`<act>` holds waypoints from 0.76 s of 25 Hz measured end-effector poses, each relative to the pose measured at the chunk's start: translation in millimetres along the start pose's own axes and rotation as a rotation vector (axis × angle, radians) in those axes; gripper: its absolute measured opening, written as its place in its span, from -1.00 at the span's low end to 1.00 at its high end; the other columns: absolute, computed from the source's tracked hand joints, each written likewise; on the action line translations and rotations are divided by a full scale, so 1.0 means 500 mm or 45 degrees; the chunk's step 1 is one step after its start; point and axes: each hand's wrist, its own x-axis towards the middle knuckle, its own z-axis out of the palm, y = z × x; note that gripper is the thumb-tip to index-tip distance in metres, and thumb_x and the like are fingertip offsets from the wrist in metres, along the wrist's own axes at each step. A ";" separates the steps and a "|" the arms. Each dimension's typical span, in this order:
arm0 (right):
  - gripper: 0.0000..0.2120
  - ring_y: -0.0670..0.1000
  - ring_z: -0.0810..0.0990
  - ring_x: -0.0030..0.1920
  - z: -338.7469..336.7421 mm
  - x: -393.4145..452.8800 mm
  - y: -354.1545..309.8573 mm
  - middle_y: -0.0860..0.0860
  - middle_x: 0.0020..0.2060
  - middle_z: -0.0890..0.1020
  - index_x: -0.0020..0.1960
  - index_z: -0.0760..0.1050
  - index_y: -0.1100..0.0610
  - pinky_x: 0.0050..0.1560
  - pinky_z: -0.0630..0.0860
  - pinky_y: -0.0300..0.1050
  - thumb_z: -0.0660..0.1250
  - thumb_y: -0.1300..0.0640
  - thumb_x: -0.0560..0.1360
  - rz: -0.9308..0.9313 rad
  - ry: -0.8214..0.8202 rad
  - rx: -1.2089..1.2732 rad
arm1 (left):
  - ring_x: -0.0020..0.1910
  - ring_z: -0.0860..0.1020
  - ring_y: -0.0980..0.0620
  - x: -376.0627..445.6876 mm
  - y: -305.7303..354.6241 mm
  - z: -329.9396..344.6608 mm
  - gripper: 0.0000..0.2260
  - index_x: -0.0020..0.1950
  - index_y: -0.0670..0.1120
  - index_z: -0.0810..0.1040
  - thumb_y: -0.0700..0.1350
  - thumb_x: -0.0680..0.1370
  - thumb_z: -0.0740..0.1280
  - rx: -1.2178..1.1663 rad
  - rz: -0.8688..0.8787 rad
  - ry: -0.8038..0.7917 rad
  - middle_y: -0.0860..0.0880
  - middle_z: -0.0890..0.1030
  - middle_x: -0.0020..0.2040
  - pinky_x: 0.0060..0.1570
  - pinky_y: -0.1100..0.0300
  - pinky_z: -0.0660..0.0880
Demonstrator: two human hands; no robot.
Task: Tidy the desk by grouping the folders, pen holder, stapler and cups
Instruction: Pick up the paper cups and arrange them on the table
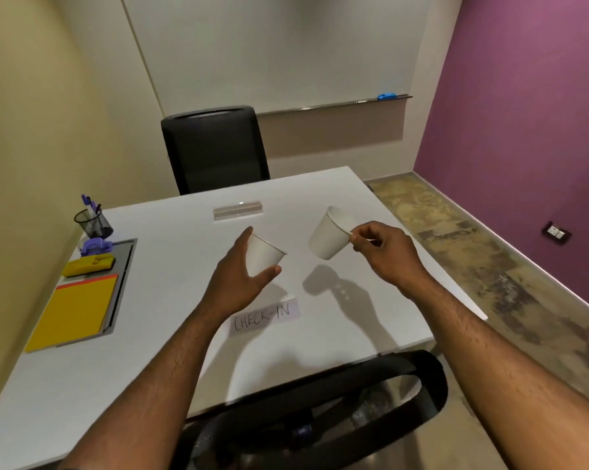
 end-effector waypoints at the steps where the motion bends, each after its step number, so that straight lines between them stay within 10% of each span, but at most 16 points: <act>1: -0.89 -0.09 0.63 -0.09 0.008 0.013 0.025 -0.10 -0.11 0.68 -0.05 0.61 0.00 -0.13 0.45 -0.26 0.35 0.00 0.50 -0.004 -0.022 -0.063 | 0.39 0.40 -0.07 0.010 -0.005 0.008 -0.18 0.58 0.04 0.06 0.14 0.45 0.43 -0.005 -0.037 0.007 0.00 0.31 0.52 0.20 0.16 0.36; 5: -0.92 -0.01 0.64 -0.14 0.076 0.054 0.149 -0.03 -0.21 0.66 -0.08 0.63 0.04 -0.31 0.38 -0.48 0.35 0.11 0.48 0.047 -0.293 -0.301 | 0.43 0.37 -0.05 0.026 -0.019 0.054 -0.19 0.57 0.02 0.07 0.15 0.46 0.42 -0.003 -0.163 -0.009 0.02 0.29 0.53 0.25 0.19 0.33; 19: -0.63 0.16 0.58 0.17 0.202 0.178 0.413 0.13 0.21 0.60 0.25 0.52 0.14 0.12 0.56 0.04 0.41 0.16 0.46 -0.165 -0.790 -0.382 | 0.35 0.45 -0.08 -0.036 0.044 0.156 -0.20 0.57 0.01 0.08 0.13 0.46 0.43 0.145 -0.742 0.369 -0.04 0.36 0.49 0.24 0.10 0.44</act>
